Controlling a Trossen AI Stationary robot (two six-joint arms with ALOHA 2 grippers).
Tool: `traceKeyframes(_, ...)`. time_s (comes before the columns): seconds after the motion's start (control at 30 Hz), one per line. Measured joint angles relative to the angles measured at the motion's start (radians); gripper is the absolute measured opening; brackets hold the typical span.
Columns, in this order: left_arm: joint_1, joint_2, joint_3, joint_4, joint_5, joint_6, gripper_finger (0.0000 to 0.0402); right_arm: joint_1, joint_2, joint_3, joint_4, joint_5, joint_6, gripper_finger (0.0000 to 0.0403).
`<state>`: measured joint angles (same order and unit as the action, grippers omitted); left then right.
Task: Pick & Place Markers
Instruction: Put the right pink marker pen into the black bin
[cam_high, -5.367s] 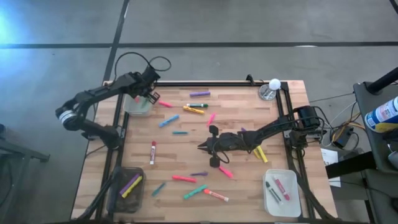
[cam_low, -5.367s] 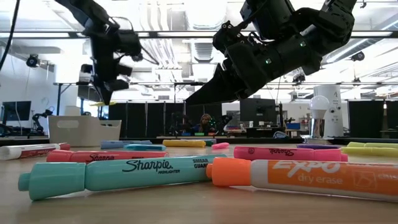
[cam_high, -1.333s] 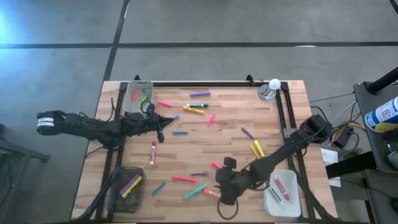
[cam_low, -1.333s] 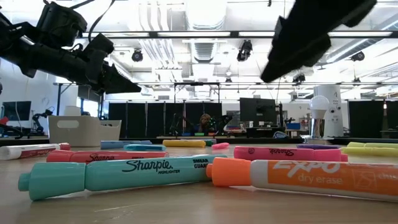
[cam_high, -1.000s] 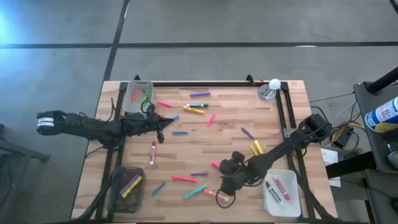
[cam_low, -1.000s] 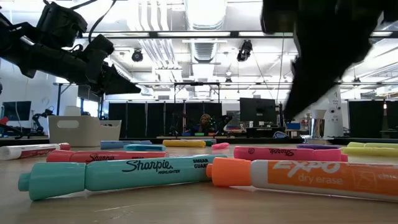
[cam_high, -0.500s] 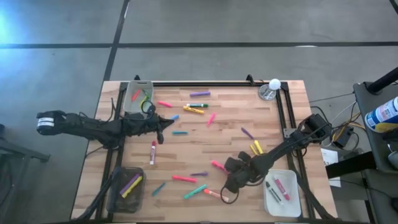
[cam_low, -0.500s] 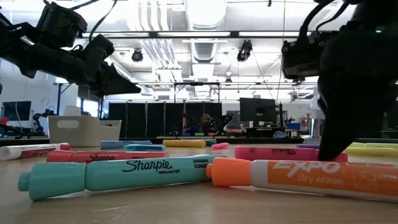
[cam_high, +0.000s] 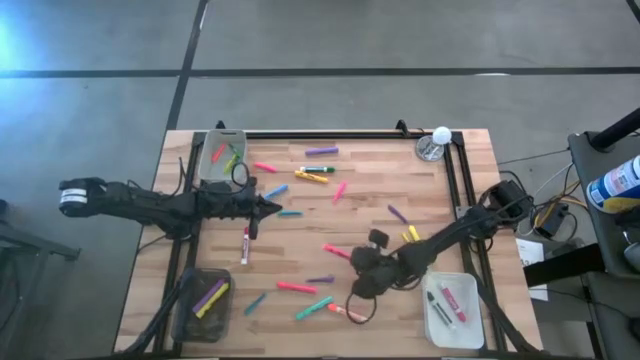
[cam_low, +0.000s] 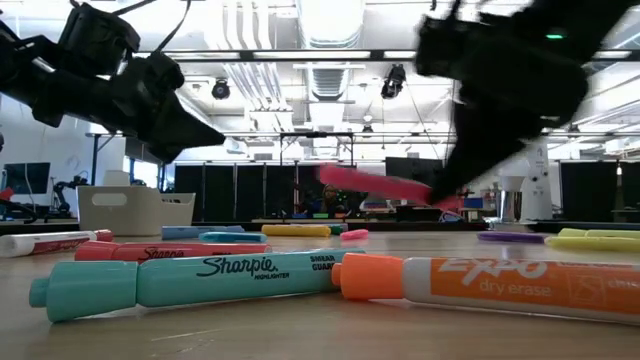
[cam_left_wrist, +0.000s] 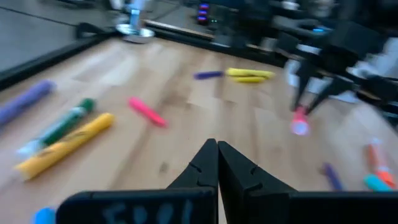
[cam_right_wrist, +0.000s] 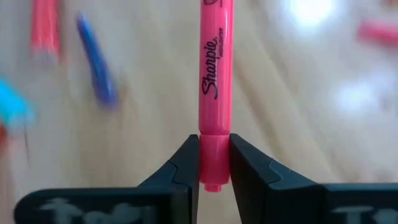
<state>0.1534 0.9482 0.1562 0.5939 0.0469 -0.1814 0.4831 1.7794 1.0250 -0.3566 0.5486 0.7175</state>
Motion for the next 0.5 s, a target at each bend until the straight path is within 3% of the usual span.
traceKeyframes(0.2, -0.028, 0.002, 0.000, 0.013, 0.043, -0.002, 0.0060, -0.104, -0.001, 0.002, 0.197, -0.007, -0.242, 0.0068)
traceKeyframes(0.37, -0.072, 0.002, 0.000, 0.049, 0.056, 0.005, 0.0111, -0.176, -0.002, 0.002, 0.297, -0.030, -0.349, 0.0068)
traceKeyframes(0.5, -0.111, 0.002, 0.000, 0.097, 0.093, 0.017, 0.0129, -0.210, -0.002, 0.002, 0.371, -0.078, -0.408, 0.0069)
